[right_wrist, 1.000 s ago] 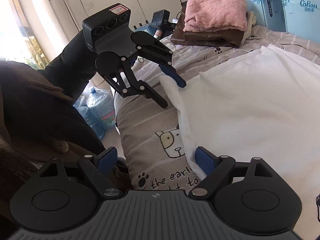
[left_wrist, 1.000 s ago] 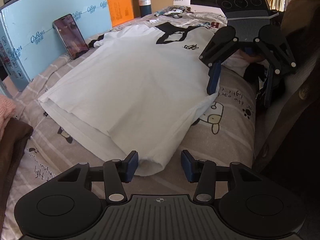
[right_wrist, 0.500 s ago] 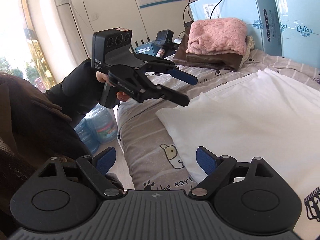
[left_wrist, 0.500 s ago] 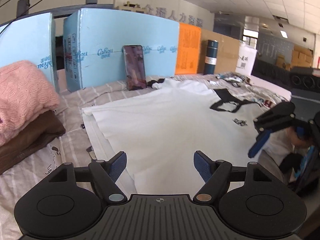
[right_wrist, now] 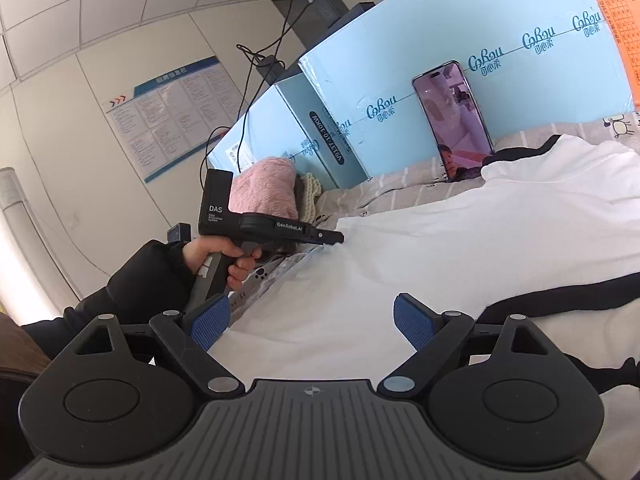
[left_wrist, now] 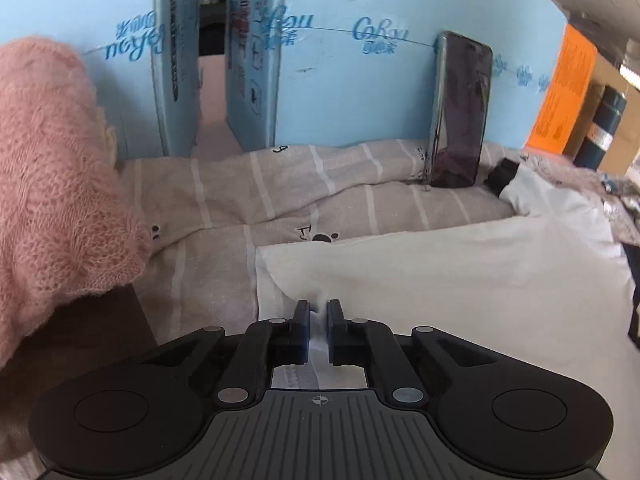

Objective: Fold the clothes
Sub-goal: 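Grasp the T-shirt hem with the left gripper and fold it over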

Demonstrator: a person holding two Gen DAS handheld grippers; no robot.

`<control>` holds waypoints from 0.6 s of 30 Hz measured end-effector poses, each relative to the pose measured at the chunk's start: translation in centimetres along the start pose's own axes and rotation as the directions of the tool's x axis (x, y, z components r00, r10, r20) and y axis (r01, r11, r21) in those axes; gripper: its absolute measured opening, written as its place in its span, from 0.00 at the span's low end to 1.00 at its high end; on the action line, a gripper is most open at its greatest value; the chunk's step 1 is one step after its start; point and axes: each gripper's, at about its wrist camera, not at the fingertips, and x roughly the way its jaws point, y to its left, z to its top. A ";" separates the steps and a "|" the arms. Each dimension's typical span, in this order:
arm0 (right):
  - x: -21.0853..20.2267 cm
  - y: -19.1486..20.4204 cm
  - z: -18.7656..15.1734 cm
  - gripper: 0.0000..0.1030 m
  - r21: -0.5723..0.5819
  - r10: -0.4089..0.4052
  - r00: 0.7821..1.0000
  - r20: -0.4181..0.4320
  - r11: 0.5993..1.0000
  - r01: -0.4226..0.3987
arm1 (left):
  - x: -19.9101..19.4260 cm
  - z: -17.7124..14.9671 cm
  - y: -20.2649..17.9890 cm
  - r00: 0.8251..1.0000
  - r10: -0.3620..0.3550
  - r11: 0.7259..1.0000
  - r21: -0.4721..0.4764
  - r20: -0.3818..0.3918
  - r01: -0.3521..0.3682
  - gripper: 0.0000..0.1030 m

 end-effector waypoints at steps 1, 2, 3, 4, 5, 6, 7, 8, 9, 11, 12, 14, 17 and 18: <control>-0.2 -0.1 0.0 0.86 0.002 0.000 1.000 0.002 1.000 0.000 | 0.0 0.0 -0.4 0.999 0.038 0.998 0.043 0.001 -0.038 0.07; -0.3 0.0 0.0 0.86 0.001 0.001 1.000 0.004 1.000 -0.001 | 0.0 0.1 -0.2 0.998 0.070 0.996 0.046 0.003 -0.071 0.07; -0.4 0.0 0.0 0.86 0.000 0.002 1.000 0.005 1.000 -0.002 | 0.0 0.2 0.2 0.995 0.102 0.994 0.043 0.005 -0.102 0.09; -0.5 0.1 -0.1 0.86 -0.001 0.003 1.000 0.007 1.000 -0.003 | -0.1 0.2 0.5 0.991 0.134 0.990 0.039 0.008 -0.134 0.09; -0.6 0.1 -0.1 0.86 -0.002 0.005 1.000 0.010 1.000 -0.005 | -0.1 0.3 0.9 0.986 0.165 0.986 0.035 0.010 -0.166 0.08; -0.6 0.2 -0.1 0.86 -0.004 0.008 1.000 0.015 1.000 -0.007 | -0.2 0.4 1.3 0.980 0.197 0.980 0.031 0.013 -0.197 0.08; -0.7 0.2 -0.2 0.86 -0.005 0.008 1.000 0.020 1.000 -0.008 | -0.3 0.5 1.7 0.974 0.228 0.973 0.027 0.015 -0.228 0.09; -0.7 0.2 -0.2 0.86 -0.006 0.008 1.000 0.026 1.000 -0.008 | -0.6 0.6 2.0 0.973 0.228 0.974 0.007 0.030 -0.228 0.10; -0.9 0.3 -0.3 0.86 -0.007 0.005 0.999 0.031 1.000 -0.005 | -0.9 0.7 1.9 0.977 0.209 0.978 0.000 0.050 -0.210 0.10; -1.1 0.3 -0.4 0.86 -0.002 -0.003 0.999 0.037 1.000 0.003 | -1.4 1.0 1.7 0.982 0.168 0.986 0.000 0.091 -0.168 0.18; -1.1 0.2 -0.4 0.86 0.000 -0.008 0.999 0.038 1.000 0.008 | -1.3 1.1 1.4 0.986 0.137 0.990 0.011 0.091 -0.139 0.21; -1.0 0.1 -0.4 0.86 0.005 -0.021 0.999 0.035 1.000 0.020 | -0.7 1.2 0.6 0.995 0.069 0.997 0.040 0.074 -0.072 0.32; -0.8 -0.1 -0.4 0.87 0.012 -0.044 0.998 0.033 0.999 0.044 | 0.8 0.9 -0.7 0.994 0.101 0.985 0.137 0.039 -0.105 0.37; -0.8 -0.1 -0.5 0.88 0.016 -0.054 0.998 0.033 0.998 0.053 | 1.0 0.7 -0.9 0.991 0.129 0.977 0.163 0.045 -0.135 0.38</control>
